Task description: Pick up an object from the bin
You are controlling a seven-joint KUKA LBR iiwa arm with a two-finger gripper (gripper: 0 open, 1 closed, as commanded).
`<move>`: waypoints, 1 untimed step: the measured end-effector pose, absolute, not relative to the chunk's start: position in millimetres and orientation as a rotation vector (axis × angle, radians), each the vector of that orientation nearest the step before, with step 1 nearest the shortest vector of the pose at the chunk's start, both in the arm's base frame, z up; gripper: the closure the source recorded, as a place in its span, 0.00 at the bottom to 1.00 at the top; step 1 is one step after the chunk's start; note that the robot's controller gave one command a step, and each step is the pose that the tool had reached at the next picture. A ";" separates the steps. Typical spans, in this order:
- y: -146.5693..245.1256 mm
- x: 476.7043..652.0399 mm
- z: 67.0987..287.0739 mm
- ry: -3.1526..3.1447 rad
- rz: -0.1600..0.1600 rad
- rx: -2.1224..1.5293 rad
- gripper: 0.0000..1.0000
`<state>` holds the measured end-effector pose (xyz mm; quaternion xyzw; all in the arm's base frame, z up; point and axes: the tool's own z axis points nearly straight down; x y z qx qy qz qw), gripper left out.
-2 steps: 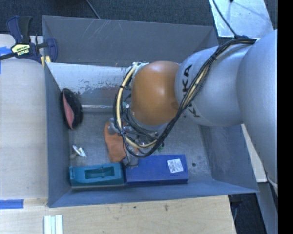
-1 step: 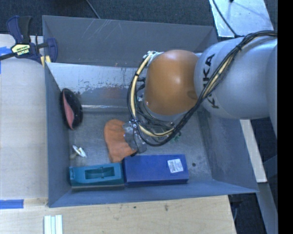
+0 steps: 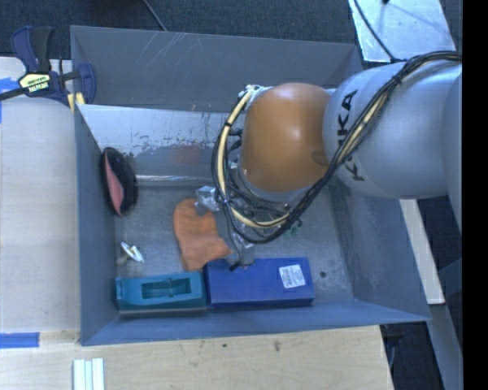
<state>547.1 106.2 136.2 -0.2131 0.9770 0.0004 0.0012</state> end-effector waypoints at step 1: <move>106.2 547.1 136.2 3.067 0.001 -0.669 0.00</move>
Offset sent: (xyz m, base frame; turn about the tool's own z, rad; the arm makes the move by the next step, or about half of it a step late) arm 0.0477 0.0258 -0.0487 -0.0848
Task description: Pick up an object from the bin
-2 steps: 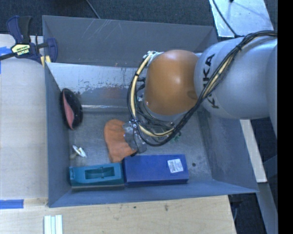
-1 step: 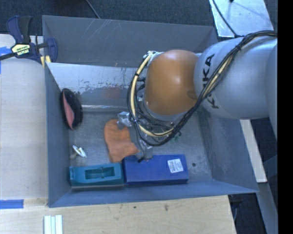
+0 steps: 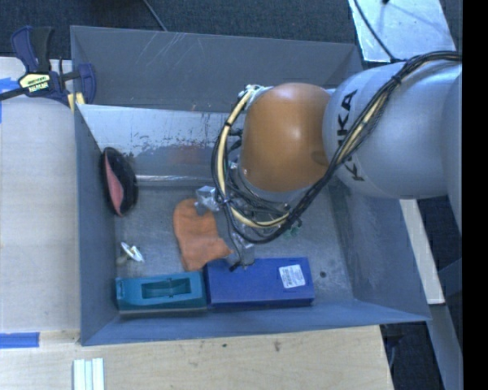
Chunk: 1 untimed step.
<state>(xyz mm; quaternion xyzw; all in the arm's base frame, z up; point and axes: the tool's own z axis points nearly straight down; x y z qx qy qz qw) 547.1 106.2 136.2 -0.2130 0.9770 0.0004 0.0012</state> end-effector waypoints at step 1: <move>131.7 595.9 88.0 3.035 0.002 -0.791 1.00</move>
Offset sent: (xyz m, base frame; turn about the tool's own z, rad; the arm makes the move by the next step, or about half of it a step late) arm 0.0000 0.0000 0.0000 0.0000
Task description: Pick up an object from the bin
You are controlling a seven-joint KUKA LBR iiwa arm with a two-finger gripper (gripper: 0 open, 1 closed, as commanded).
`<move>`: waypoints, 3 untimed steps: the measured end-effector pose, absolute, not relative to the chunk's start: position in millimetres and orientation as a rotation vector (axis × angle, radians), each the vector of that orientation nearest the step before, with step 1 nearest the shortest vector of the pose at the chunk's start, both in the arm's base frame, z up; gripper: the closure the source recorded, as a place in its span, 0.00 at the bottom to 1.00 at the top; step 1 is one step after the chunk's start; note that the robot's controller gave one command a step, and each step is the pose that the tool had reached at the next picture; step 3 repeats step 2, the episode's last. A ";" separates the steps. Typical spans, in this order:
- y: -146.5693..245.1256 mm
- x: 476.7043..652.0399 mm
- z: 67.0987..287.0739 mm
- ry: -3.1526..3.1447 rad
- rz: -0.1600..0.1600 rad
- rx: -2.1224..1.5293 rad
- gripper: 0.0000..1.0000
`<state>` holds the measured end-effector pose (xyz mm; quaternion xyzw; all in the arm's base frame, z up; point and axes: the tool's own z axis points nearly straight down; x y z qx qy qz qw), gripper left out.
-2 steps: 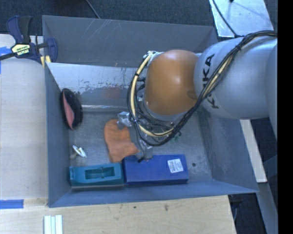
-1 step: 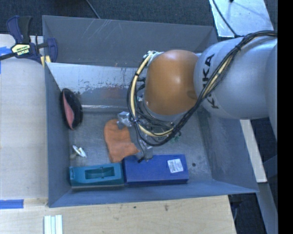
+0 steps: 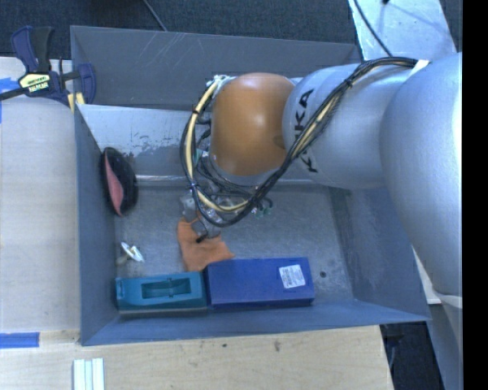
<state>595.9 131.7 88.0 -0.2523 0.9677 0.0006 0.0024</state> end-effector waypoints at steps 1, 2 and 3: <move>131.7 595.9 87.9 3.036 0.002 -0.791 1.00; 96.2 600.0 269.1 2.994 -0.003 -0.906 1.00; 96.2 600.0 269.1 2.994 -0.003 -0.906 1.00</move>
Offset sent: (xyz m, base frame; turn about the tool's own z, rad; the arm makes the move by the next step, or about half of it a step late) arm 0.0014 -0.0346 0.1755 -0.0816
